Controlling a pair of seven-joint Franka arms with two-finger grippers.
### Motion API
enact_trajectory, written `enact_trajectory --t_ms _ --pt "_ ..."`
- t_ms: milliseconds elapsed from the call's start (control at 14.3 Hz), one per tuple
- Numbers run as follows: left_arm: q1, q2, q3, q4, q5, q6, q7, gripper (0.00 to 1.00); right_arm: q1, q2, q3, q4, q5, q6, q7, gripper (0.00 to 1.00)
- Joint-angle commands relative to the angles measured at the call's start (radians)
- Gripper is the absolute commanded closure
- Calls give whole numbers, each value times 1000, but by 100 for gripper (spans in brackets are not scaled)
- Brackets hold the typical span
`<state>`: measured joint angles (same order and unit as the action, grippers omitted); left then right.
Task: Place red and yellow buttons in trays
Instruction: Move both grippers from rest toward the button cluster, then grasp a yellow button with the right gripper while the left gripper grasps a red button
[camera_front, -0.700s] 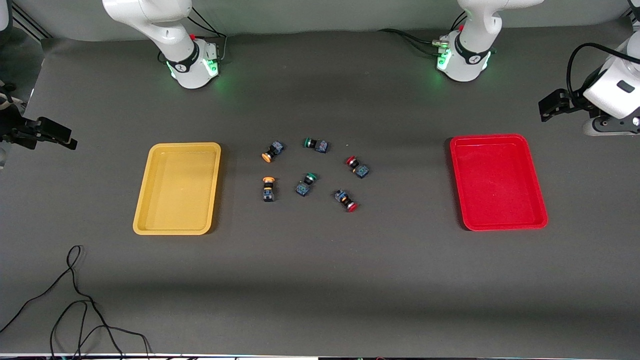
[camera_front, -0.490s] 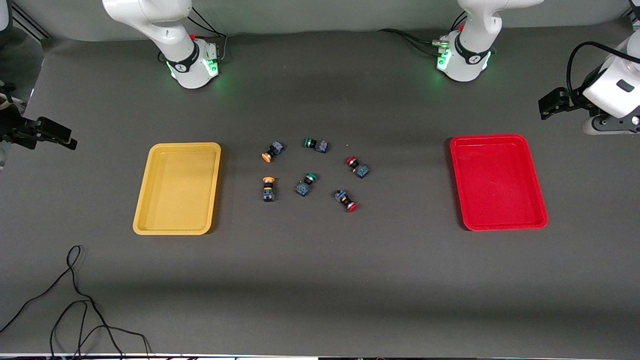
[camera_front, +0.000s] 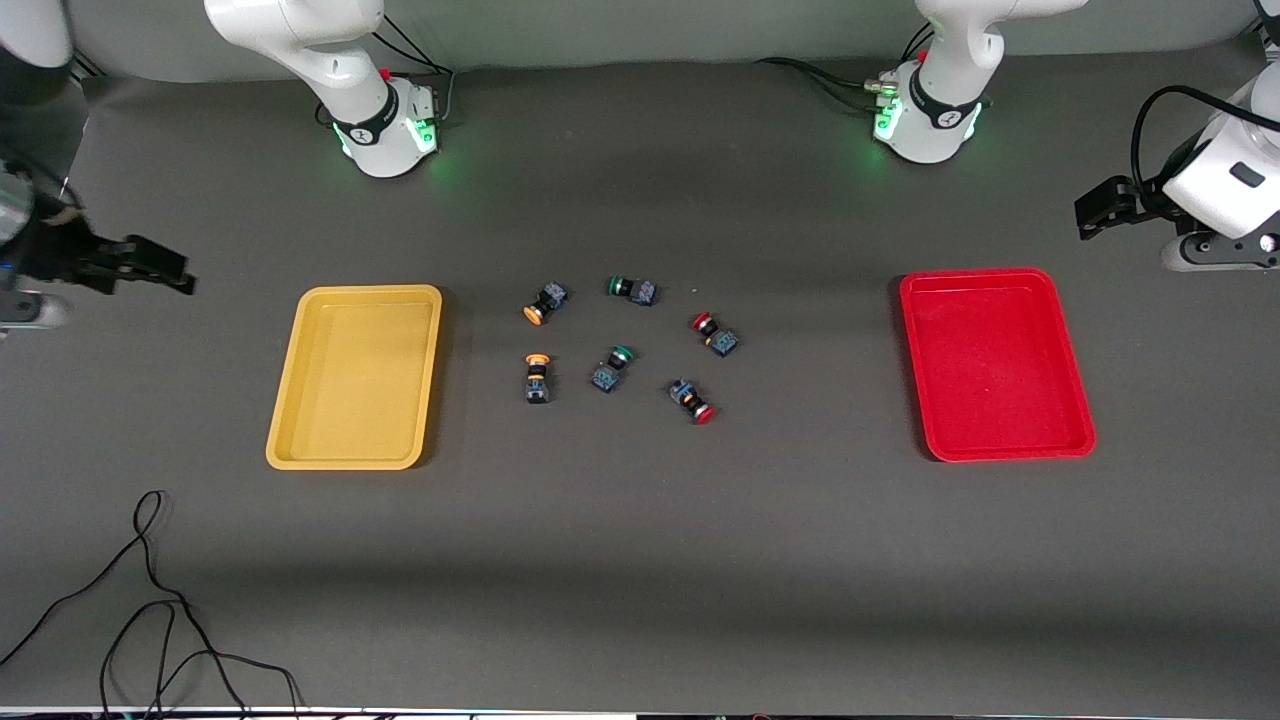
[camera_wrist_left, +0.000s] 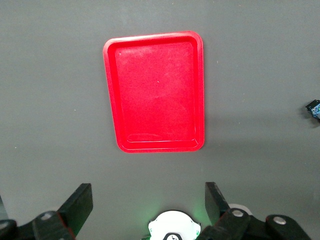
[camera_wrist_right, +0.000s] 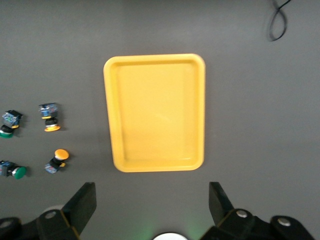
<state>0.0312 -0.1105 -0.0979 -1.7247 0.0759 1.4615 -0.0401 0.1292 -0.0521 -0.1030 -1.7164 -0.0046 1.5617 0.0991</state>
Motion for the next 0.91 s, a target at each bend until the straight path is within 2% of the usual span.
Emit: enact_trajectory --t_ms 0,140,280,560,630,840 --pt "-5 6 -3 1 -21 -24 -7 0 160 -148 0 -220 -6 127 233 0" --pt "-27 14 -5 -32 -59 -9 -9 0 303 -204 0 -355 -6 226 493 0" --pt "-53 17 -5 -103 -108 51 -27 0 438 -193 0 -411 -6 300 775 0" --pt "-190 34 -6 -260 -116 239 -194 0 565 -175 0 -494 12 418 1202 0" --pt "-223 60 -6 -272 -116 273 -254 0 585 -161 0 -503 43 437 1279 0" --pt "-353 178 -8 -271 -116 405 -488 0 635 -129 0 -506 52 455 1404 0"
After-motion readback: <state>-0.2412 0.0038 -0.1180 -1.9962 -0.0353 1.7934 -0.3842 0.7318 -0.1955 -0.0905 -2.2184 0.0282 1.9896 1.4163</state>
